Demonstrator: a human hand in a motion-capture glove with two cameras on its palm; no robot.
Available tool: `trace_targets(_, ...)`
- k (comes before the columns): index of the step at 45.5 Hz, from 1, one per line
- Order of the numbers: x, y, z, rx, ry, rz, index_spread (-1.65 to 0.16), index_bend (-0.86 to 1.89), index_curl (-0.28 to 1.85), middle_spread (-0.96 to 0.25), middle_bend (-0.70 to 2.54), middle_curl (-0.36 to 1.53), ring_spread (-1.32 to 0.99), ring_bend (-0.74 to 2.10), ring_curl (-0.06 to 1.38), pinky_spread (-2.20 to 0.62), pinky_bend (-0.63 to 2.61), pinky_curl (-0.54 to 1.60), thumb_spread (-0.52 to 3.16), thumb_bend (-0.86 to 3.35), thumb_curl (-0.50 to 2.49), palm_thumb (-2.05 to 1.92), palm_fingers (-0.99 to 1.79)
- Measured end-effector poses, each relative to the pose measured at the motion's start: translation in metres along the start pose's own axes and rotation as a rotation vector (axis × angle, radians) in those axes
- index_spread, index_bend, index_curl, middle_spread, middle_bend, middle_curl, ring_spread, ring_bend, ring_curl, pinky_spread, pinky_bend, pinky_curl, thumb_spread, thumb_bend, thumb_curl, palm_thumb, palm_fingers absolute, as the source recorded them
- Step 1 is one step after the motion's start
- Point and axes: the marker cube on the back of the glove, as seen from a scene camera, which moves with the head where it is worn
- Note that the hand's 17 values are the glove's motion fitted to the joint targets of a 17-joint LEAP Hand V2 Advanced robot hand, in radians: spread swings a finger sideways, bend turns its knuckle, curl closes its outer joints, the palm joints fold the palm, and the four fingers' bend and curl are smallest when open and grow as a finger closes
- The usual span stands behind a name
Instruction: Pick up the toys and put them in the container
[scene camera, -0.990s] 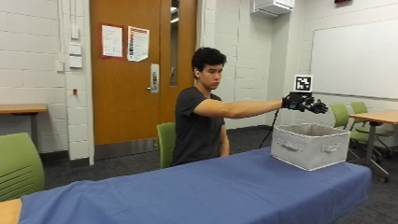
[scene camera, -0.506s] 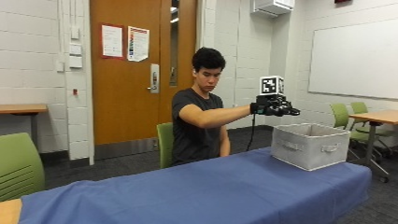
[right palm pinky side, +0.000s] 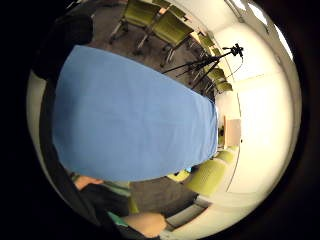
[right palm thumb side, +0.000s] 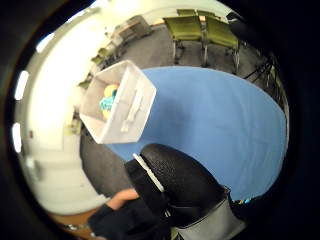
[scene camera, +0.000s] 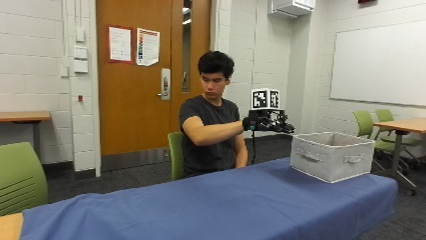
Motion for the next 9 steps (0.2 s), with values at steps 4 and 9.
trace_targets(4,0.0013,0.0005,0.0008,0.001,-0.003,0.006,-0.21,0.17,0.56,-0.05,0.30,0.44,-0.28,0.51,0.23,-0.15,0.75,0.30,1.05,-0.09,0.20,-0.13,-0.02)
trace_targets(9,0.0030,0.0003,0.0020,-0.001,-0.016,0.005,-0.21,0.17,0.54,-0.05,0.30,0.44,-0.28,0.50,0.23,-0.14,0.74,0.30,1.05,-0.09,0.18,-0.12,-0.01)
